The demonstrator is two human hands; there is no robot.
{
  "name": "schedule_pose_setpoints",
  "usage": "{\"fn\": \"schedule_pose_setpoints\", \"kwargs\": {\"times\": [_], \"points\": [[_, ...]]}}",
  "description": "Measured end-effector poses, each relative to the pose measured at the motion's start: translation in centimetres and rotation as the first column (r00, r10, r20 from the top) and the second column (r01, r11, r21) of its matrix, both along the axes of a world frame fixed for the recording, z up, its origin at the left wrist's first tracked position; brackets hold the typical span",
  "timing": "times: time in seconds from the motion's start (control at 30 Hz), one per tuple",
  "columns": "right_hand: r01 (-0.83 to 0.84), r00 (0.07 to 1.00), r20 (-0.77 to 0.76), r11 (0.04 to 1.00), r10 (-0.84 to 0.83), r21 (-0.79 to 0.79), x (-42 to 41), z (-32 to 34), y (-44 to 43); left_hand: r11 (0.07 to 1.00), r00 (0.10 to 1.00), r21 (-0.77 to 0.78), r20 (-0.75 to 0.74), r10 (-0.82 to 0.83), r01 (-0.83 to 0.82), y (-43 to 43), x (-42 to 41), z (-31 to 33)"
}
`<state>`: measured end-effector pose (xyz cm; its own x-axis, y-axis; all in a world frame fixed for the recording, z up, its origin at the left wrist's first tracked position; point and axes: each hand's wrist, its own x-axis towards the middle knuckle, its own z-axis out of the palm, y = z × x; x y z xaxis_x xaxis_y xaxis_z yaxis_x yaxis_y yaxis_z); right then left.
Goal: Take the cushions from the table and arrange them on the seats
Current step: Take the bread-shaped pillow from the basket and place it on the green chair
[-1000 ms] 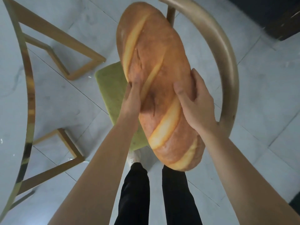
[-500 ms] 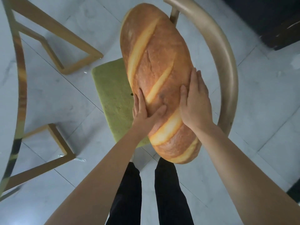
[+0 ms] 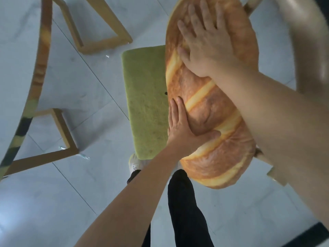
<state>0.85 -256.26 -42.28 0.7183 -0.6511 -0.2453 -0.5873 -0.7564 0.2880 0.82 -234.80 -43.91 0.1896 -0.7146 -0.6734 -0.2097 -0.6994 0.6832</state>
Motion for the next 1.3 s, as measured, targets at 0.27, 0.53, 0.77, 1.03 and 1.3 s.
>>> {"fn": "schedule_pose_setpoints", "kwargs": {"times": [0.27,0.53,0.77,1.03,1.3], "points": [[-0.062,0.997,-0.041,0.996,0.059,-0.069,4.3,1.8,-0.5,0.999,0.999,-0.043,0.052,-0.003,0.005,0.2,-1.3,-0.7],[0.027,0.999,-0.045,0.999,-0.029,-0.035,3.7,0.8,-0.8,0.995,0.996,-0.036,0.011,-0.088,0.088,0.1,0.6,-1.3],[0.170,0.969,0.184,0.985,-0.162,-0.026,-5.4,4.4,6.4,0.959,0.984,-0.263,0.168,-0.061,0.104,1.4,3.0,-1.8],[0.197,0.956,0.205,0.978,-0.207,0.069,-7.0,0.3,4.0,0.933,0.977,-0.345,0.141,0.161,-0.104,-11.6,6.0,-4.7],[0.222,0.954,0.201,0.974,-0.224,0.035,-9.8,2.7,10.8,0.948,0.974,-0.318,0.202,0.098,-0.029,-11.0,5.3,-5.2]]}}
